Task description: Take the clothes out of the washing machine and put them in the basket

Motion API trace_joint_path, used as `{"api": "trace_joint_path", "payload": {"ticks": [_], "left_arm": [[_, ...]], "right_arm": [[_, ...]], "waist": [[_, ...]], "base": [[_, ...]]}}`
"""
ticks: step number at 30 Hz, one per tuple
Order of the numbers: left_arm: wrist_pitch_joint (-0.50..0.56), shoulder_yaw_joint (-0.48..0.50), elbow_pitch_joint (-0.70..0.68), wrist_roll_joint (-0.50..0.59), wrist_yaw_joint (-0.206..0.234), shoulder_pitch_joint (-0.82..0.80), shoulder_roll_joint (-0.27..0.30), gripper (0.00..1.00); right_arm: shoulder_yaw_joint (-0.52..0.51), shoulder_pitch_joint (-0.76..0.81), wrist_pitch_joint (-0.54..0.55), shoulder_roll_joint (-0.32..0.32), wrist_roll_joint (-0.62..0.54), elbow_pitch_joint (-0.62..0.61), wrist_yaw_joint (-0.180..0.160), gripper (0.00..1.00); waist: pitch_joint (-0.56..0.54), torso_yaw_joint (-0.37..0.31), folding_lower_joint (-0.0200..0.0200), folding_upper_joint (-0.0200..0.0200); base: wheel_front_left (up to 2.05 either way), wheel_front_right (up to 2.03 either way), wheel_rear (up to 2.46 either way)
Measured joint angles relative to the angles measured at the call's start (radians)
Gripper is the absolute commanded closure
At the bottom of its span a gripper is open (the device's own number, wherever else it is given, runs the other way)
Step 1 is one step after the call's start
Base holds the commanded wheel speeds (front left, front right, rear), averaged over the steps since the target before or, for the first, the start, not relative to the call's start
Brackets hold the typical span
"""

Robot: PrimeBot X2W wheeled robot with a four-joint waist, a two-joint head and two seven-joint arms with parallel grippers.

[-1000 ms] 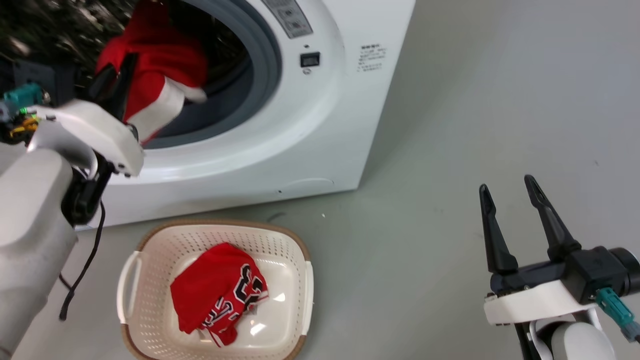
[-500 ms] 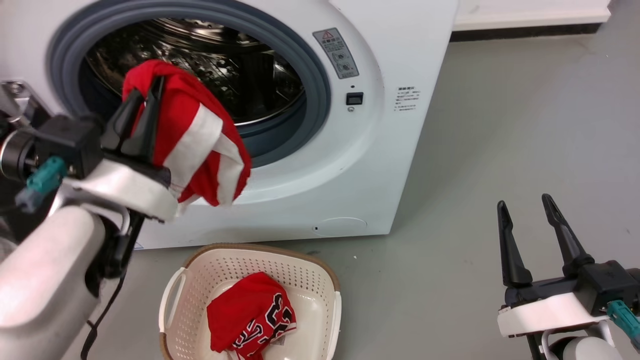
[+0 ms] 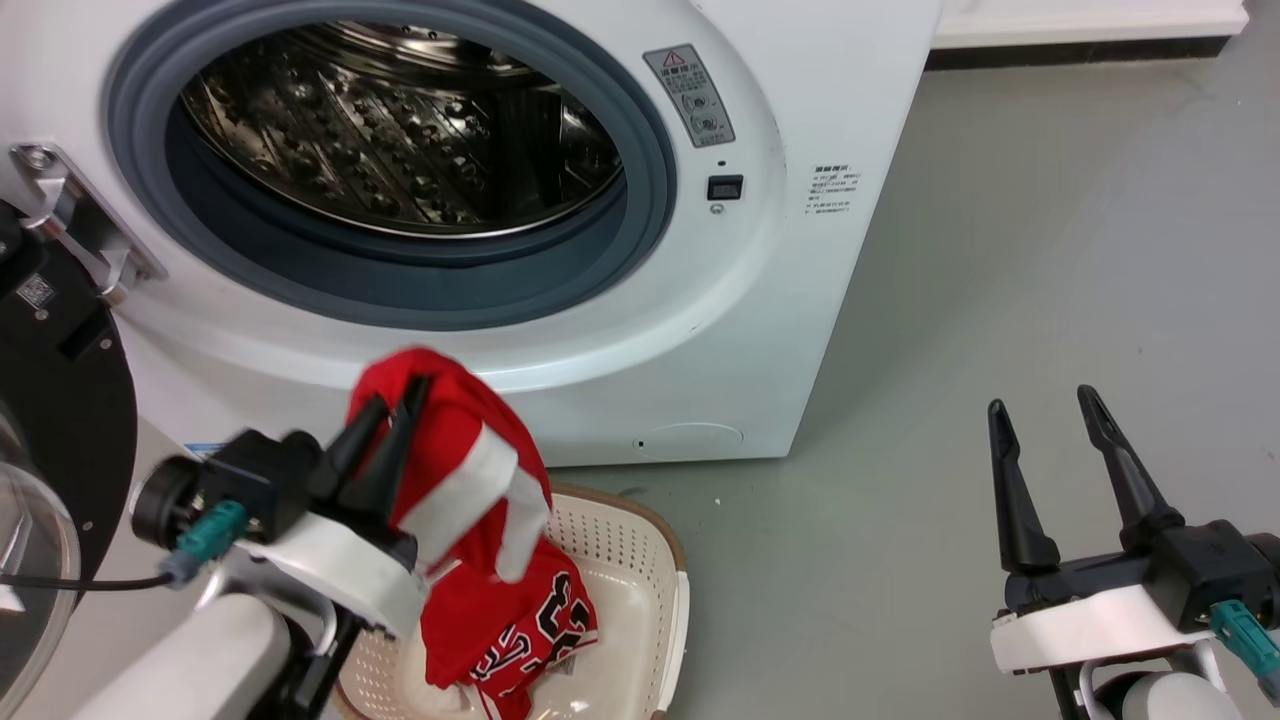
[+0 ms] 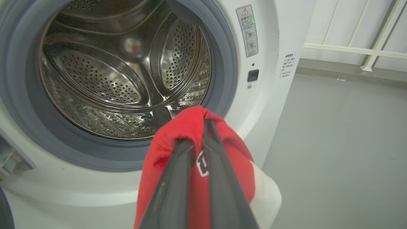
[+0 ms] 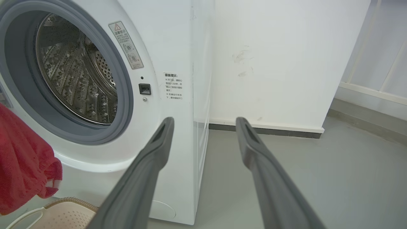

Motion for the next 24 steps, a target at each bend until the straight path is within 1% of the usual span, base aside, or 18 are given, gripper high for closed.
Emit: {"api": "trace_joint_path", "payload": {"ticks": [2,4,9,19,24], "left_arm": [[0.001,-0.03,0.053,0.013,-0.024,0.007,-0.01,1.0],[0.003,-0.055,0.115,0.005,-0.051,0.013,-0.036,1.0],[0.013,-0.112,0.293,0.005,-0.133,-0.003,-0.093,1.0],[0.035,-0.182,0.633,0.04,-0.263,-0.135,-0.177,1.0],[0.049,-0.227,0.787,0.065,-0.308,-0.209,-0.22,1.0]], "right_arm": [[0.0,0.0,0.0,0.0,0.0,-0.001,0.0,0.0],[0.006,-0.004,0.0,0.0,-0.003,-0.001,0.0,0.0],[0.008,-0.032,0.0,0.0,-0.011,-0.01,0.0,0.0],[0.031,-0.1,0.0,0.0,-0.02,-0.04,0.0,0.0],[0.04,-0.134,0.0,0.0,-0.005,-0.062,0.0,0.0]], "waist": [[0.013,-0.001,0.0,0.0],[0.029,-0.004,0.0,0.0],[0.083,-0.017,0.0001,0.0],[0.24,-0.066,0.0002,0.0],[0.332,-0.107,0.0003,0.0]], "base": [[0.0,0.0,0.0],[0.0,0.0,0.0],[0.0,0.0,0.0],[0.0,0.0,0.0],[0.0,0.0,0.0]]}}
